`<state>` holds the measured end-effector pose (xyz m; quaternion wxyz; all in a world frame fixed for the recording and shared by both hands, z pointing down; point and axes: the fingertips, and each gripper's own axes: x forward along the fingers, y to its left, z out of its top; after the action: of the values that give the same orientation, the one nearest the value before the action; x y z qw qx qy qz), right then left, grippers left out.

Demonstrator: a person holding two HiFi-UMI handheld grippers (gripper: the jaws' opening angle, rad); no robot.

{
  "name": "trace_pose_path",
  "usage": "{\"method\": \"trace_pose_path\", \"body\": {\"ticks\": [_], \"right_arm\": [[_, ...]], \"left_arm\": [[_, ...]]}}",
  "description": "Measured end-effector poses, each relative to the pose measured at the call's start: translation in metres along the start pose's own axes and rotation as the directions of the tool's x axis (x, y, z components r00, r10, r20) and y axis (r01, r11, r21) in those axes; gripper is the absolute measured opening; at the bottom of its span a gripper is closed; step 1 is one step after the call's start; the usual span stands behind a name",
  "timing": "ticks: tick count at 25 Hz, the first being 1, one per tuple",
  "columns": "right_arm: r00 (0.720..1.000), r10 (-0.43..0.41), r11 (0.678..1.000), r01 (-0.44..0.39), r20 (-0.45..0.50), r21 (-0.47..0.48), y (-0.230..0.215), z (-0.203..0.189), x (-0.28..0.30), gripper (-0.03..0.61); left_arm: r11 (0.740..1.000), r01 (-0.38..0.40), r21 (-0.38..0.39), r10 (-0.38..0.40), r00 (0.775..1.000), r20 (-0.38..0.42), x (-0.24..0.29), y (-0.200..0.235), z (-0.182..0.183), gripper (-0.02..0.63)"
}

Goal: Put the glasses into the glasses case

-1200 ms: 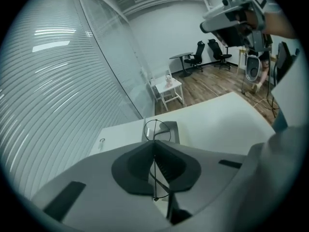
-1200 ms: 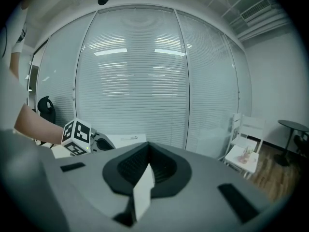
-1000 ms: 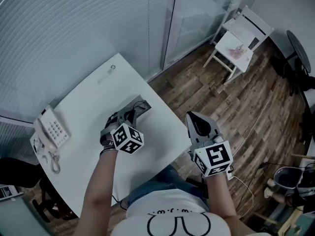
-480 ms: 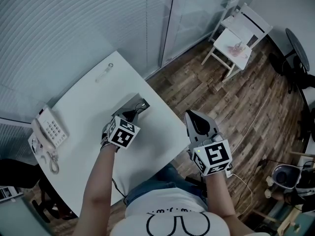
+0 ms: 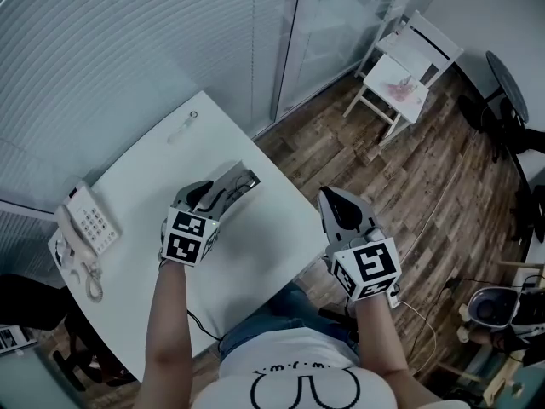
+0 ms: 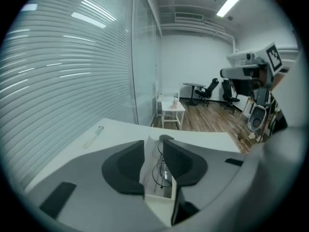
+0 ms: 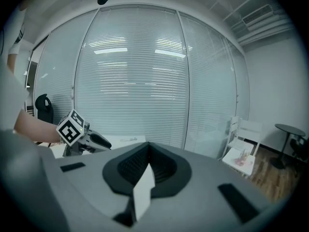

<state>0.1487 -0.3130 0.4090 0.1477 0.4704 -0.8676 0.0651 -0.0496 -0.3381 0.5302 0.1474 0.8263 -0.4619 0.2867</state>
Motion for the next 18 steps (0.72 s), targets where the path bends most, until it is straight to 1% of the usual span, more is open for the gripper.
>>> {"method": "trace_pose_path", "body": {"ticks": [2,4,5,7,10,14,16,18], "right_arm": [[1.0,-0.006,1.0,0.006,0.015,-0.01,0.006,0.007,-0.004,0.011],[0.999,-0.01,1.0,0.011,0.035,-0.022,0.014,0.014,-0.009,0.011],[0.999,-0.012,1.0,0.013,0.045,-0.028,0.018,0.017,-0.013,0.011],[0.998,-0.014,0.999,0.017,0.066,-0.037,0.028,0.022,-0.02,0.011],[0.994,-0.017,0.998,0.022,0.105,-0.052,0.042,0.032,-0.032,0.011],[0.985,-0.009,0.997,0.022,0.173,-0.074,0.06,0.055,-0.049,0.011],[0.98,0.008,0.995,0.012,0.201,-0.096,0.067,0.067,-0.058,0.011],[0.974,0.03,0.993,-0.003,0.225,-0.119,0.072,0.079,-0.065,0.011]], "left_arm": [[0.999,-0.038,-0.036,0.04,0.997,0.065,-0.019,0.012,0.007,0.137],[0.995,-0.074,-0.064,0.081,0.989,0.12,-0.037,0.021,0.011,0.137],[0.993,-0.093,-0.077,0.104,0.984,0.142,-0.047,0.025,0.012,0.123],[0.986,-0.128,-0.105,0.146,0.973,0.18,-0.065,0.029,0.014,0.017],[0.981,-0.151,-0.124,0.177,0.955,0.237,-0.089,0.028,0.019,0.017],[0.971,-0.214,-0.102,0.235,0.927,0.293,-0.121,0.023,0.028,0.015],[0.963,-0.241,-0.116,0.266,0.907,0.326,-0.14,0.021,0.034,0.016],[0.953,-0.27,-0.139,0.303,0.881,0.363,-0.16,0.018,0.043,0.015]]}}
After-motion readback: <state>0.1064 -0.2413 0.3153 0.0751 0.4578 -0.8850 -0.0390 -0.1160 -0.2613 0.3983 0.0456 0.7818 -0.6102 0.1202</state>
